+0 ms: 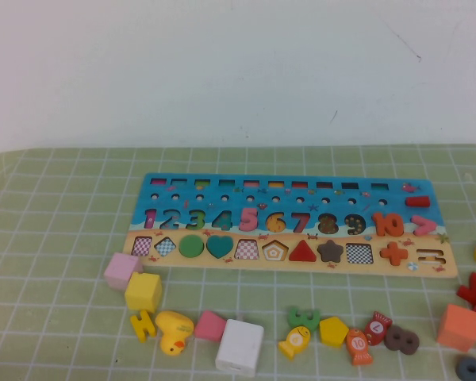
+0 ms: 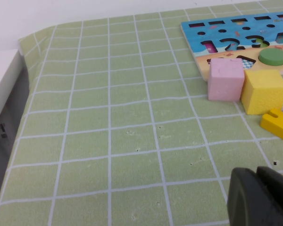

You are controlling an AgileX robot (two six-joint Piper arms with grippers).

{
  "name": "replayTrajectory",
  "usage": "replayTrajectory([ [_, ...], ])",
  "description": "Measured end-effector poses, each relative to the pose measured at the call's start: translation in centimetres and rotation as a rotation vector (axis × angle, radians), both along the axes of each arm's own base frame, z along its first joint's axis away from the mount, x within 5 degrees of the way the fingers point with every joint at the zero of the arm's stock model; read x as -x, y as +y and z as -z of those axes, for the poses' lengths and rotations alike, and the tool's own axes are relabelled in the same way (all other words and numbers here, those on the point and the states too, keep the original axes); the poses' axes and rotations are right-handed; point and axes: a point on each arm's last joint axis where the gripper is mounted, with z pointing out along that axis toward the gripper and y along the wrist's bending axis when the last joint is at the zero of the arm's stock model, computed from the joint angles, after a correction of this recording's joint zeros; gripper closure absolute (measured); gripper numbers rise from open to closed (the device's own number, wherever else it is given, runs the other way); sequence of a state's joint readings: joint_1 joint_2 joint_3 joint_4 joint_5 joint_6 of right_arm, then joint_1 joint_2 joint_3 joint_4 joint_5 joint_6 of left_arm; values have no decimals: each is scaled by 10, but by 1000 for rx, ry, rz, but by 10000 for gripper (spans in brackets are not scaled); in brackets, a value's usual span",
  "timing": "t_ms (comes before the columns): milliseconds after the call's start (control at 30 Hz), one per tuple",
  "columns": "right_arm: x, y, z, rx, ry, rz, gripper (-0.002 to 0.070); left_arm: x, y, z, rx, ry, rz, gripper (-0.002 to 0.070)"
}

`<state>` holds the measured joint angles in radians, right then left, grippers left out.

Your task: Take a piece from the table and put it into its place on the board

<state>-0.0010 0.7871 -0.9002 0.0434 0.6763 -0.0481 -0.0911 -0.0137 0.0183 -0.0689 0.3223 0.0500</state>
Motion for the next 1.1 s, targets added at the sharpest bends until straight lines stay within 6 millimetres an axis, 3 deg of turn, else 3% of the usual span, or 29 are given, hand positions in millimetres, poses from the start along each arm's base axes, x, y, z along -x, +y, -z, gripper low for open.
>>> replayTrajectory([
  [300, -99, 1, 70, 58, 404, -65, 673, 0, 0, 0, 0, 0, 0, 677],
  [500, -145, 4, 113, 32, 579, -99, 538, 0, 0, 0, 0, 0, 0, 677],
  [733, -188, 8, 136, -40, 634, -99, 342, 0, 0, 0, 3, 0, -1, 677],
  [900, -214, 7, 161, -19, 689, -112, 312, 0, 0, 0, 3, 0, -1, 677],
  [1100, -228, 6, 188, 30, 743, -148, 310, 0, 0, 0, 3, 0, -1, 677],
])
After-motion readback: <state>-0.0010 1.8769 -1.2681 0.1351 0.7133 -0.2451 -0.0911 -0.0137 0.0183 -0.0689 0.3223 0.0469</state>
